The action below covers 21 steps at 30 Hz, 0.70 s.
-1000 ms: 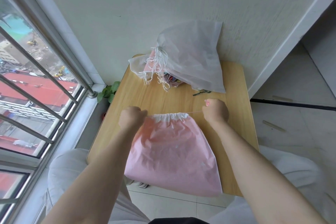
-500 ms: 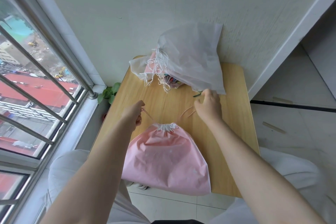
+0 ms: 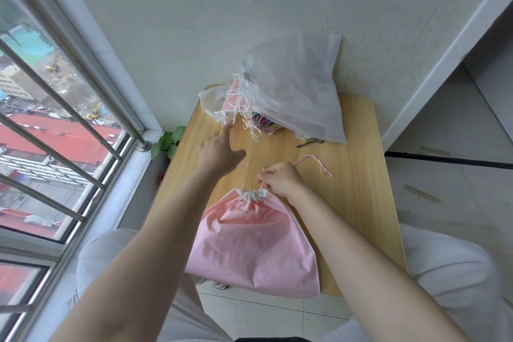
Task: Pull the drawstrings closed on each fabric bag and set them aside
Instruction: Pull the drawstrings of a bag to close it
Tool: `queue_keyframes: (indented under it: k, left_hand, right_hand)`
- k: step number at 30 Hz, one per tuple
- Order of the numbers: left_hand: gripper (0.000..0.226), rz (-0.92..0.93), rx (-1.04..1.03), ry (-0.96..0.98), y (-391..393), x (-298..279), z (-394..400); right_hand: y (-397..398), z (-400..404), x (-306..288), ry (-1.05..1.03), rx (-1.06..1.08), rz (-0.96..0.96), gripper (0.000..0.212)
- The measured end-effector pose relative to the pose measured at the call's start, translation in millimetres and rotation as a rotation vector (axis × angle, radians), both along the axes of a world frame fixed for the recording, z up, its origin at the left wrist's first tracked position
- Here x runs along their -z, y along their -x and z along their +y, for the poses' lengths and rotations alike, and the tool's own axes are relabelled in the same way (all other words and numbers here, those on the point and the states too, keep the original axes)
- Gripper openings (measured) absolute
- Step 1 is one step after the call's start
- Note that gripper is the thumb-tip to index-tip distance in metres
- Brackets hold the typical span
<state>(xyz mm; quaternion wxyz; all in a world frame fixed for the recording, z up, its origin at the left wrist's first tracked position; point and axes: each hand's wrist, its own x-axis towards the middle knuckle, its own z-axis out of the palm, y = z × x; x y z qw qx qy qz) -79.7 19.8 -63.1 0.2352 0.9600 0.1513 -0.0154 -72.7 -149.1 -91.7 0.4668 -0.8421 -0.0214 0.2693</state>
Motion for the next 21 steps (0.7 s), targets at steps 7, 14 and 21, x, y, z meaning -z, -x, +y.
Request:
queue_keyframes:
  k: [7, 14, 21]
  left_hand:
    - [0.051, 0.321, -0.046, -0.160, 14, 8, 6]
    - [0.028, 0.321, -0.034, 0.274, 24, 22, -14]
    - [0.021, 0.138, -0.102, 0.767, 27, 7, -25]
  right_hand:
    - [-2, -2, 2, -0.081, 0.143, 0.031, 0.016]
    - [0, 2, 1, -0.109, 0.117, 0.007, 0.016]
    - [-6, -4, -11, -0.221, 0.157, 0.004, 0.012]
